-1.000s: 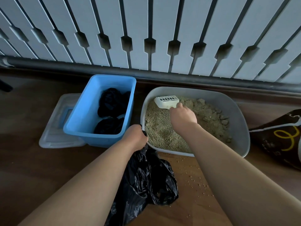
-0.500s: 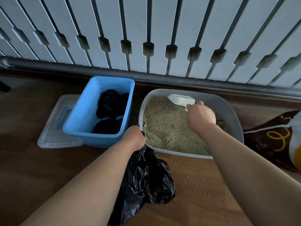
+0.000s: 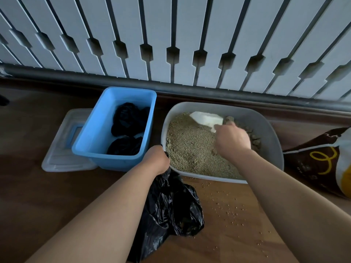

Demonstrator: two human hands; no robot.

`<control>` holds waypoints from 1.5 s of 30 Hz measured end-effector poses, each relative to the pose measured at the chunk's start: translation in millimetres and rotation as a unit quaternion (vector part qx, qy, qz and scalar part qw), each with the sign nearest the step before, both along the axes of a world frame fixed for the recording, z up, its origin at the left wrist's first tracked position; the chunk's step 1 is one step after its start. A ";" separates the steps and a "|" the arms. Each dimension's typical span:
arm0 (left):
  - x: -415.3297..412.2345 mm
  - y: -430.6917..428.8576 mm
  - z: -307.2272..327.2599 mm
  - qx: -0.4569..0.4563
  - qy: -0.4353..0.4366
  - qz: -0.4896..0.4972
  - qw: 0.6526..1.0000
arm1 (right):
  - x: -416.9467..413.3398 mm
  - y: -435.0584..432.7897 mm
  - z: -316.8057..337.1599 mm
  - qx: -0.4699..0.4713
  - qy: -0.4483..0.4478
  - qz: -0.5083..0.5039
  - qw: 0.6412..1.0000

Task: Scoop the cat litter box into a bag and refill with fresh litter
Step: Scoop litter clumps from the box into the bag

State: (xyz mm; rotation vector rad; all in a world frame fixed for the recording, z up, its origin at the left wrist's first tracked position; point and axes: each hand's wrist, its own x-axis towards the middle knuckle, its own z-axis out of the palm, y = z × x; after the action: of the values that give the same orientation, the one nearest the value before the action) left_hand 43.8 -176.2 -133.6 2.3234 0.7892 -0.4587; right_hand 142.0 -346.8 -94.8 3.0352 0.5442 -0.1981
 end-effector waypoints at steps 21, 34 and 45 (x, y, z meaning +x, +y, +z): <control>-2.9 -4.0 -0.6 0.019 0.009 -0.019 1.000 | -2.5 -9.6 14.3 0.167 0.167 -0.078 0.969; -10.0 -8.9 4.6 0.035 0.011 -0.022 0.999 | -6.1 -35.4 64.1 0.193 0.305 -0.202 0.911; -12.1 -6.0 4.1 0.013 -0.010 -0.010 1.000 | -13.5 -40.2 36.4 0.148 0.377 -0.143 0.903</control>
State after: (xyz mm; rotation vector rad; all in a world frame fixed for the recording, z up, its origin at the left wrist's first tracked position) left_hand 31.7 -182.1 -129.5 2.3579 0.7663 -0.4371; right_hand 128.5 -387.0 -58.5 3.2187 0.1349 -1.4634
